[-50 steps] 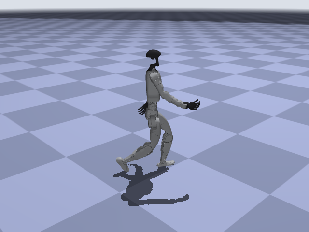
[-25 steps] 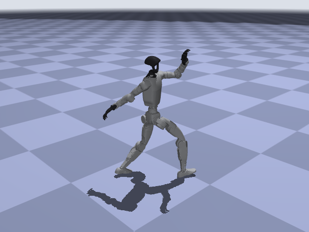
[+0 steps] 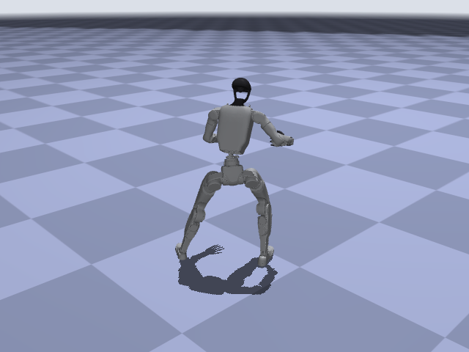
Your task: Kungfu
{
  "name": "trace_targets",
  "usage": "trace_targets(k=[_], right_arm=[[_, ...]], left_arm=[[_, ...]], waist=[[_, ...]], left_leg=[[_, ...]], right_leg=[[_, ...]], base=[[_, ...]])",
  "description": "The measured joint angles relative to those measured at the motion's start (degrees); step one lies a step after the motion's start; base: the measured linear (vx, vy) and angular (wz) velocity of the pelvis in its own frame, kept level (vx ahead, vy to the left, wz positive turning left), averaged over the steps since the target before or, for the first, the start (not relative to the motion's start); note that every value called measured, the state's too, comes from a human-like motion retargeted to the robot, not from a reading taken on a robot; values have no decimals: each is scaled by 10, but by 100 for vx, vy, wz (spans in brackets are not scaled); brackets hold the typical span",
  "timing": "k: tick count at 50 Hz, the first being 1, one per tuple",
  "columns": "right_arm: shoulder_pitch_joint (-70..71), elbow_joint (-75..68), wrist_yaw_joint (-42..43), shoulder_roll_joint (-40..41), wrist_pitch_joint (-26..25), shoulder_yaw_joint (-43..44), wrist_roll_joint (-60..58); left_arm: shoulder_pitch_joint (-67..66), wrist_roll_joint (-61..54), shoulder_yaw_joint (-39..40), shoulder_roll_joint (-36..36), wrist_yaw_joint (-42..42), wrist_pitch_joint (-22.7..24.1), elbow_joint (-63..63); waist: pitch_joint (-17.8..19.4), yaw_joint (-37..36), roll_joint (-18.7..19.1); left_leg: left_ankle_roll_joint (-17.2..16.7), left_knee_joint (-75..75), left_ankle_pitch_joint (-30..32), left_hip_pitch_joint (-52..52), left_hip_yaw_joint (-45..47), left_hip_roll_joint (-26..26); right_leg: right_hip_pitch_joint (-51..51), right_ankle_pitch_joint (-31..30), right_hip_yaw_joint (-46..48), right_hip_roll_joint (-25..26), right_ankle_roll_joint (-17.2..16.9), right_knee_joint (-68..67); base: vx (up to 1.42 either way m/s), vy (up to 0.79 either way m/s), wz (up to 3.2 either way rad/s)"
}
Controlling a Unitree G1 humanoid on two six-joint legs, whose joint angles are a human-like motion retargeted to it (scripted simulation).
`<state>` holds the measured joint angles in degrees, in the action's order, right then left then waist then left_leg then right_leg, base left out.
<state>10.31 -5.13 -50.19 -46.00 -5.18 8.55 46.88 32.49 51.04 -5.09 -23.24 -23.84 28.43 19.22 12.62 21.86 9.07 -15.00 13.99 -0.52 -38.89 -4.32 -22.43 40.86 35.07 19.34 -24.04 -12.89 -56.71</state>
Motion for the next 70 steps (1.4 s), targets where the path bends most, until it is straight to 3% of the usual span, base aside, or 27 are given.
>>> trace_targets(k=[2,5,7,11,14,18,23,28,31,33,35,36,37,40,43,45,47,48,50,52,55,57,60,62,66,68,70], right_arm=[[125,-157,-80,101,-32,-111,-71],[253,-483,-271,253,-128,-174,-257],[262,-562,-248,268,-184,-200,-230],[241,-592,-148,356,-143,-164,-197],[229,-570,-159,347,-141,-196,-215],[214,-496,-111,296,-97,-212,-237],[197,-386,-1,242,-18,-235,-167],[216,-270,5,229,0,-262,-132],[231,-182,22,198,35,-270,-117],[227,-122,57,175,87,-266,-119],[211,-67,107,165,146,-247,-161],[201,-46,144,177,171,-230,-210],[188,-24,180,190,196,-209,-257],[130,52,319,226,282,-132,-373],[58,110,540,258,392,-105,-463],[13,134,702,273,472,-101,-520],[-7,136,816,289,529,-132,-560],[-7,127,830,292,533,-162,-583],[1,94,1046,316,379,-208,-736],[-59,157,1199,269,351,-180,-804],[-99,176,1126,234,405,-218,-806],[-100,184,1120,207,407,-253,-791],[-92,188,1126,188,395,-268,-777],[-74,187,1117,175,393,-287,-754],[54,188,1058,119,419,-355,-618],[187,213,975,65,449,-392,-493],[360,275,845,-24,499,-400,-317]], left_arm=[[-43,80,12,87,-66,8,132],[-87,155,64,205,-131,-26,323],[-119,148,43,222,-153,-46,341],[-174,195,50,221,-242,-66,307],[-189,154,30,204,-208,-88,310],[-186,102,22,207,-162,-182,286],[-230,7,19,251,-162,-246,242],[-329,-87,88,262,-155,-225,150],[-368,-137,171,212,-115,-184,78],[-370,-186,245,157,-48,-140,50],[-347,-284,303,76,50,-99,46],[-324,-354,309,29,95,-102,49],[-297,-418,309,-15,139,-109,51],[-184,-539,268,-95,253,-147,45],[-114,-540,136,-101,306,-213,-17],[-106,-560,38,-46,360,-236,-72],[-121,-598,-85,60,422,-218,-75],[-135,-606,-166,122,434,-212,-54],[-170,-616,-272,260,350,-254,43],[-179,-744,-214,291,412,-176,40],[-191,-785,-231,253,340,-112,42],[-202,-784,-245,234,343,-124,30],[-220,-799,-240,226,379,-154,21],[-220,-823,-240,220,363,-161,20],[-203,-892,-197,201,291,-158,-1],[-172,-918,-173,189,205,-119,-56],[-98,-881,-147,162,80,-33,-166]], waist=[[7,-74,24],[57,-104,60],[66,-134,72],[80,-152,86],[77,-146,76],[69,-138,74],[41,-173,92],[-8,-233,98],[-50,-265,89],[-85,-268,82],[-108,-233,89],[-105,-209,88],[-101,-185,87],[-74,-112,77],[-49,-35,62],[-31,5,41],[-11,48,14],[4,79,0],[45,143,-30],[69,180,-43],[84,213,-51],[74,197,-50],[59,160,-32],[39,115,-21],[-36,-38,-39],[-70,-103,-40],[-80,-173,-24]], left_leg=[[0,-24,19,-17,-5,4],[0,-35,38,-40,-23,4],[0,-39,45,-50,-25,11],[0,-40,55,-72,-39,19],[0,-43,59,-72,-31,21],[0,-37,101,-97,43,4],[0,7,161,-105,141,-106],[38,102,97,-97,176,-126],[64,158,28,-87,169,-82],[60,166,-18,-62,117,-20],[61,154,-39,-27,49,45],[59,141,-37,1,25,67],[57,126,-35,30,7,87],[48,72,-31,119,14,102],[41,27,-43,201,-12,133],[63,0,-44,260,-17,164],[96,-19,-46,316,-21,193],[117,-23,-48,341,-32,211],[153,-16,-55,381,-53,239],[173,-12,-61,409,-62,245],[182,-18,-72,432,-49,237],[189,-27,-69,432,-38,239],[186,-29,-61,409,-45,236],[177,-22,-57,380,-50,234],[131,50,-76,269,-39,234],[100,143,-107,165,-63,233],[80,239,-136,56,-113,237]], right_leg=[[35,12,4,-4,-2,-30],[51,33,29,-10,14,-65],[65,49,27,-18,21,-87],[75,55,32,-19,25,-100],[60,60,39,-23,36,-90],[22,45,66,-30,40,-54],[-100,19,110,48,42,45],[-250,-77,105,112,32,226],[-349,-193,101,118,48,339],[-411,-295,98,113,94,379],[-445,-338,55,146,197,364],[-429,-317,-28,196,220,308],[-409,-285,-98,245,221,253],[-322,-174,-154,350,130,115],[-226,-186,-79,346,136,125],[-163,-200,-59,327,158,167],[-110,-250,-80,318,145,250],[-91,-294,-90,305,130,301],[-69,-380,-129,284,102,417],[-40,-382,-149,278,80,504],[-3,-352,-96,274,63,578],[-3,-317,-38,266,59,586],[-17,-333,-60,258,98,543],[-53,-342,-91,258,133,498],[-173,-321,-112,238,132,366],[-242,-296,-87,226,147,303],[-320,-263,-20,225,162,264]], base=[[-56,21,35],[-37,20,34],[-3,9,31],[-2,9,22],[13,15,17],[19,20,48],[59,-4,37],[85,37,65],[98,58,125],[115,68,197],[116,58,289],[113,49,301],[99,36,283],[72,14,256],[73,17,208],[67,-1,140],[54,7,123],[32,14,149],[26,16,145],[41,-3,60],[26,-7,-37],[19,-6,-55],[5,-4,-11],[7,-4,-13],[-8,-14,-61],[-43,-24,11],[-86,-42,33]])
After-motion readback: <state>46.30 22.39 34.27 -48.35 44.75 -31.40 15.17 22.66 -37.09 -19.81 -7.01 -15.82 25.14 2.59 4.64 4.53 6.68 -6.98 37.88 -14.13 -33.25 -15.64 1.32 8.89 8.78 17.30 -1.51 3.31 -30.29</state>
